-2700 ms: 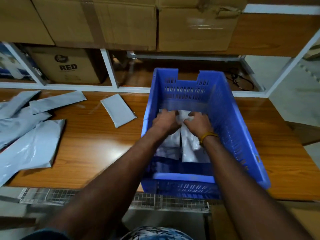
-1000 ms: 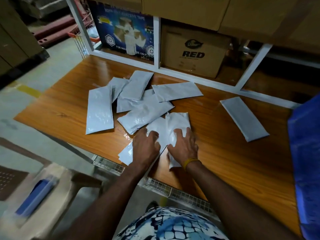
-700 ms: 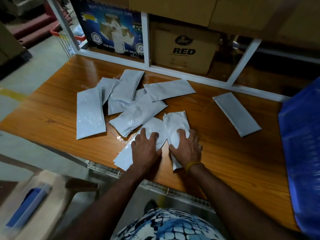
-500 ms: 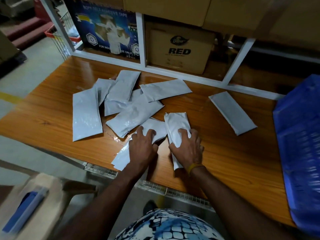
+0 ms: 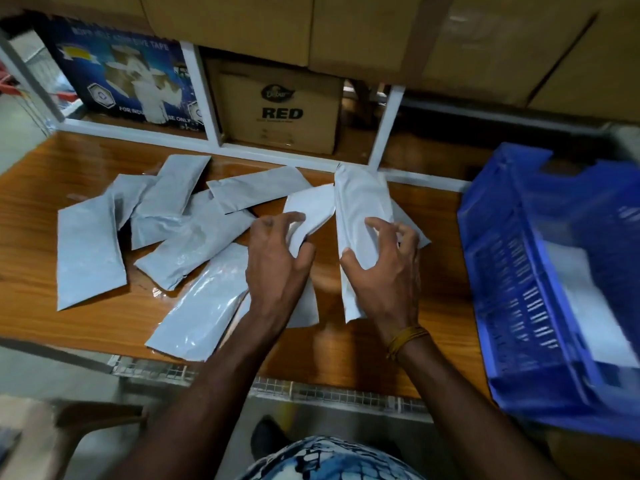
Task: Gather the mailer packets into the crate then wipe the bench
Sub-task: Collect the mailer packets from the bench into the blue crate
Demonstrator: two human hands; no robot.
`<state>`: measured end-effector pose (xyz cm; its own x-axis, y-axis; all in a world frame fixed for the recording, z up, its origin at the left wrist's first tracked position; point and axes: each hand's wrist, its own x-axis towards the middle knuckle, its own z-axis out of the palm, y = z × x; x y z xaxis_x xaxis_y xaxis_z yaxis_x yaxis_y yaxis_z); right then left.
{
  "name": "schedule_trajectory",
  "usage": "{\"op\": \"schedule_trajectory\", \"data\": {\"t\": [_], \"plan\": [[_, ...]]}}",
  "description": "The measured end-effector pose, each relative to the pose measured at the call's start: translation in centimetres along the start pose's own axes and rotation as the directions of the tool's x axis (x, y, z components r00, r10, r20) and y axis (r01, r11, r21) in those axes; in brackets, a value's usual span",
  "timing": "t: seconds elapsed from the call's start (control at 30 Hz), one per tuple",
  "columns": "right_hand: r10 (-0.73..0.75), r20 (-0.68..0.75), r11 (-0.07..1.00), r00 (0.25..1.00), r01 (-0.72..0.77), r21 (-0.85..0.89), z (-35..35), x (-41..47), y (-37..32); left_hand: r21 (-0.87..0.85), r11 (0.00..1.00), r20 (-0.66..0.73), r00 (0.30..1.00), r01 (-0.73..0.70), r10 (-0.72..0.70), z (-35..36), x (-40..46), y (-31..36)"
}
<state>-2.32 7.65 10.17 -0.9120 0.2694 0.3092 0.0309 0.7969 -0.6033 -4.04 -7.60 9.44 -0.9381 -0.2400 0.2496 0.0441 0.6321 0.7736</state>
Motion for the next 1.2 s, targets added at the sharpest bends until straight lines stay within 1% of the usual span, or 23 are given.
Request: {"op": "schedule_trajectory", "data": {"t": [0.13,0.27,0.37,0.53,0.7,0.8,0.9,0.97,1.07,1.13,1.2], "plan": [[-0.028,-0.092,0.999,0.995,0.03,0.028,-5.8,0.4,1.9,-0.071,0.996,-0.019,0.999,-0.045,0.044,1.8,-1.5,6.1],[-0.021,-0.174,0.997,0.984,0.034,0.068,-11.5,0.7,4.9,-0.173,0.981,0.012,0.995,-0.091,0.095,4.3,-3.7,11.5],[0.005,-0.234,0.998,0.972,0.009,0.059,-15.6,1.1,7.7,-0.2,0.972,0.044,0.99,-0.123,0.134,6.7,-5.1,15.5],[0.032,-0.304,0.999,0.952,-0.017,0.052,-21.8,1.9,12.7,-0.272,0.954,0.079,0.985,-0.125,0.151,10.9,-7.3,21.9],[0.047,-0.35,0.999,0.936,-0.039,0.031,-26.1,2.8,18.0,-0.328,0.933,0.07,0.981,-0.149,0.181,15.4,-8.8,27.1],[0.095,-0.34,0.995,0.936,-0.094,0.017,-27.8,4.2,21.5,-0.238,0.954,0.107,0.972,-0.181,0.211,18.5,-8.9,29.9],[0.172,-0.284,0.981,0.943,-0.191,-0.039,-28.6,6.3,25.0,-0.116,0.972,0.169,0.96,-0.205,0.222,21.7,-8.5,32.3],[0.239,-0.238,0.96,0.941,-0.265,-0.086,-28.4,8.0,27.2,0.015,0.982,0.248,0.952,-0.19,0.18,24.0,-8.0,33.6],[0.363,-0.137,0.913,0.922,-0.381,-0.148,-26.7,10.3,30.0,0.173,0.974,0.369,0.927,-0.145,0.073,27.7,-7.8,34.7],[0.414,-0.057,0.882,0.909,-0.416,-0.223,-25.0,10.9,31.6,0.265,0.954,0.418,0.908,-0.137,0.014,30.0,-8.0,34.2],[0.432,-0.013,0.863,0.902,-0.417,-0.285,-23.3,10.7,33.2,0.351,0.928,0.439,0.897,-0.126,-0.044,32.2,-8.5,32.7]]}}
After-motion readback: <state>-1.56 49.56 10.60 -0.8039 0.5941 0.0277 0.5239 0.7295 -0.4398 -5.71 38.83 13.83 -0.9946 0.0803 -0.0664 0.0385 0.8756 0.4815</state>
